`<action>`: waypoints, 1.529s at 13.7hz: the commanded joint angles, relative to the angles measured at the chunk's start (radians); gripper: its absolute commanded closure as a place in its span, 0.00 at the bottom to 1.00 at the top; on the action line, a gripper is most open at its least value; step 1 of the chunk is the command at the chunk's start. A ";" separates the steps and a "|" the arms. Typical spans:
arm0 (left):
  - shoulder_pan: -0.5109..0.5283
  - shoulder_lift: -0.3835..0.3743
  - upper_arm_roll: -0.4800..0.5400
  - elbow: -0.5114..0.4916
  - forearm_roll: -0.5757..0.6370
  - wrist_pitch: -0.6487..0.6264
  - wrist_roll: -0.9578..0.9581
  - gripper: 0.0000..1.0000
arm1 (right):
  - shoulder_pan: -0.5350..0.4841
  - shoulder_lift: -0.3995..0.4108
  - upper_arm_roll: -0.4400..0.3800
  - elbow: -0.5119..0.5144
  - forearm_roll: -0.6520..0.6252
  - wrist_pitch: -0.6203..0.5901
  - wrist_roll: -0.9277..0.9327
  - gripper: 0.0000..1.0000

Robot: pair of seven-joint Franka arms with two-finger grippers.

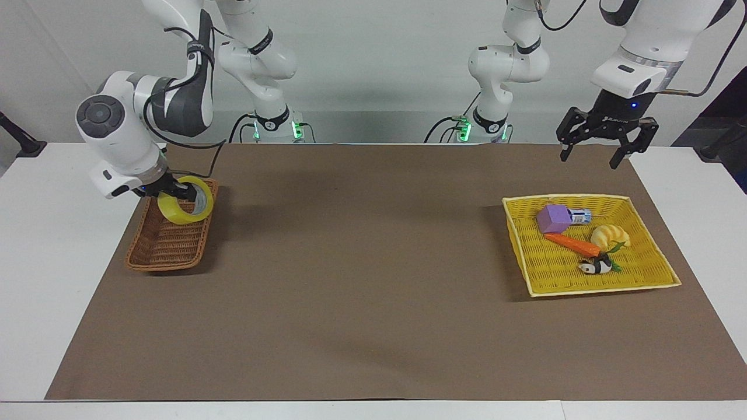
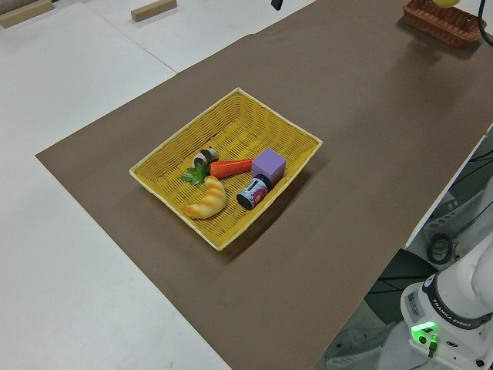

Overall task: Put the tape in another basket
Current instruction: 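Carry the tape with the right gripper into the wicker basket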

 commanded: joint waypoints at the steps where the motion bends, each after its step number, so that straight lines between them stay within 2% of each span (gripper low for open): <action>1: 0.029 0.005 -0.010 0.019 0.013 -0.027 0.021 0.00 | -0.067 -0.024 0.013 -0.056 -0.083 0.035 -0.065 1.00; 5: 0.029 0.001 -0.010 0.013 0.013 -0.029 0.016 0.00 | -0.092 -0.020 0.013 -0.188 -0.184 0.178 -0.054 1.00; 6: 0.029 0.001 -0.010 0.013 0.013 -0.029 0.016 0.00 | -0.092 -0.014 0.013 -0.211 -0.227 0.204 -0.034 0.96; 7: 0.029 0.001 -0.010 0.013 0.013 -0.029 0.016 0.00 | -0.092 -0.006 0.013 -0.229 -0.244 0.236 -0.019 0.71; 8: 0.029 0.001 -0.010 0.013 0.013 -0.029 0.016 0.00 | -0.090 0.002 0.013 -0.232 -0.261 0.247 -0.017 0.38; 9: 0.029 0.001 -0.010 0.013 0.013 -0.029 0.016 0.00 | -0.090 0.002 0.014 -0.232 -0.278 0.252 -0.016 0.00; 15: 0.029 0.001 -0.010 0.013 0.013 -0.029 0.016 0.00 | -0.073 0.000 0.029 -0.182 -0.260 0.235 -0.019 0.00; 16: 0.029 -0.001 -0.010 0.013 0.013 -0.029 0.016 0.00 | -0.072 -0.003 0.037 -0.161 -0.225 0.233 -0.023 0.00; 21: 0.029 -0.001 -0.010 0.013 0.013 -0.029 0.016 0.00 | -0.062 0.010 0.097 -0.003 0.135 0.244 -0.016 0.00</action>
